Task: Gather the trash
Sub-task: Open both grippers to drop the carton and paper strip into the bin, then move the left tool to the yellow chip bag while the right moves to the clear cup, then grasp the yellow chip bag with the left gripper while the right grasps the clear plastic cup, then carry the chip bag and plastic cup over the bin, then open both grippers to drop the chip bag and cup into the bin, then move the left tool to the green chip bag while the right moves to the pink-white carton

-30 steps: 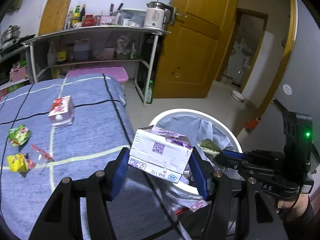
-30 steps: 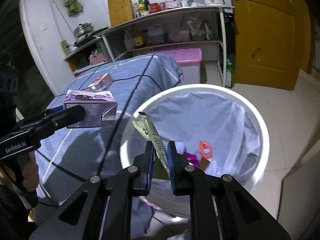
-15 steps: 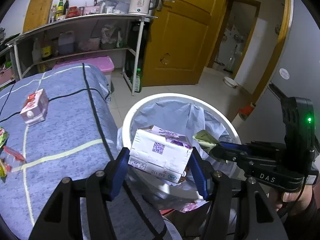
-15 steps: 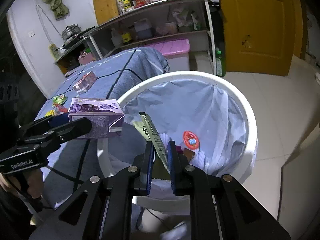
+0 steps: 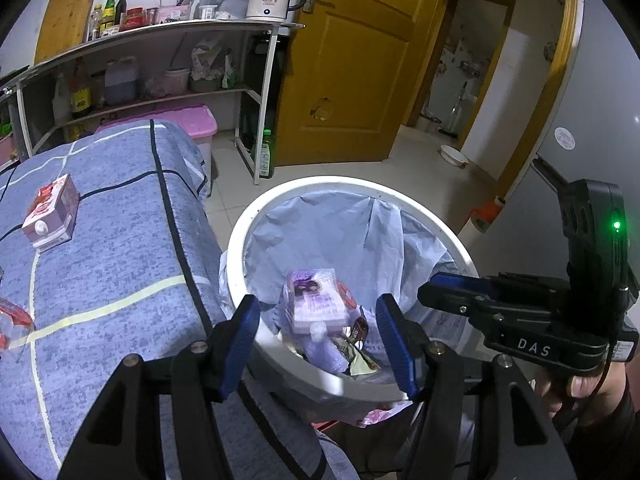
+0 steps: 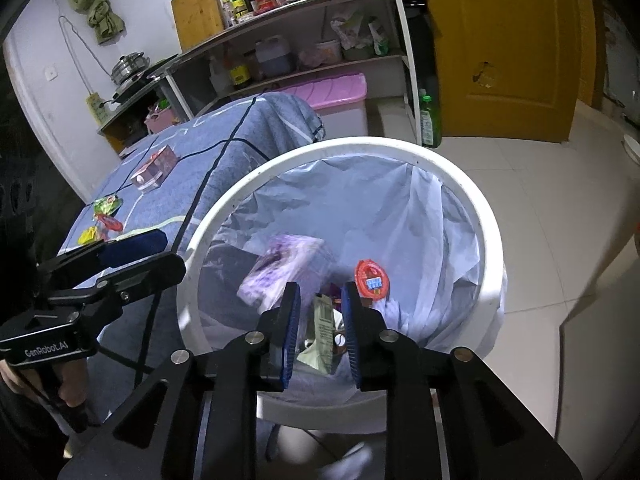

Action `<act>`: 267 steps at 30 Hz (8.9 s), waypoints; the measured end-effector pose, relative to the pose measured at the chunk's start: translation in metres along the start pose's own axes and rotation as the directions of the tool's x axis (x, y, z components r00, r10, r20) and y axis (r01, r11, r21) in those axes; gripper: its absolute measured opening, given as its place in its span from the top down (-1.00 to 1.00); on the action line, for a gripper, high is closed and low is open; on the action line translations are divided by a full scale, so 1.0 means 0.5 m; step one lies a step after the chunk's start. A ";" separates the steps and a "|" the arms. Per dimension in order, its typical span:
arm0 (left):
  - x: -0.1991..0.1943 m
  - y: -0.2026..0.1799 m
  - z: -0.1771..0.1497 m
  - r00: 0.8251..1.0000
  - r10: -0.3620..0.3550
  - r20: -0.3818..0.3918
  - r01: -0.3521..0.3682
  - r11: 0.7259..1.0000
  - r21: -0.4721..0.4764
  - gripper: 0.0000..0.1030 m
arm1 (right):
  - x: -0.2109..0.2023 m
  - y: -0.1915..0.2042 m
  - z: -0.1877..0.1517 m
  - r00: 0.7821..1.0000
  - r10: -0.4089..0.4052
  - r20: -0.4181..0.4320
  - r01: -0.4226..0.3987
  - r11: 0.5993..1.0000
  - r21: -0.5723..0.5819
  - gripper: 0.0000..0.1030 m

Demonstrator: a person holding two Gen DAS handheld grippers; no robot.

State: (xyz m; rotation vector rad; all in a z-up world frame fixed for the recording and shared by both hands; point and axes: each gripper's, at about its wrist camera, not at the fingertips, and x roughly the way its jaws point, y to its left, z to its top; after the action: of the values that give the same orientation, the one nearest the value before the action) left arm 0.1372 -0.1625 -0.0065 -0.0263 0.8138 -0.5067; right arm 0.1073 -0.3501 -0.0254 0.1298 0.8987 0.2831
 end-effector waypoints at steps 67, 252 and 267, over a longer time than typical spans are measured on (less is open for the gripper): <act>-0.254 0.435 -0.142 0.902 0.428 0.059 -0.357 0.815 -0.457 -0.21 | 0.098 0.371 0.018 0.967 0.236 -0.093 -0.253 0.924 -0.285 0.12; -0.150 0.074 -0.077 0.988 0.129 0.083 -0.115 0.981 -0.154 0.14 | -0.049 0.154 -0.018 0.990 0.137 0.035 -0.132 0.984 -0.122 -0.02; -0.231 0.164 -0.109 0.961 0.249 0.121 -0.215 0.947 -0.239 0.14 | -0.032 0.271 0.005 0.979 0.204 0.022 -0.194 0.956 -0.222 -0.02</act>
State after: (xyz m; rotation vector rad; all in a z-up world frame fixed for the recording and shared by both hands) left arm 0.0672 -0.0299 0.0175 -0.1727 0.7122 -0.1847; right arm 0.0743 -0.2254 0.0195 0.0218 0.8049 0.5629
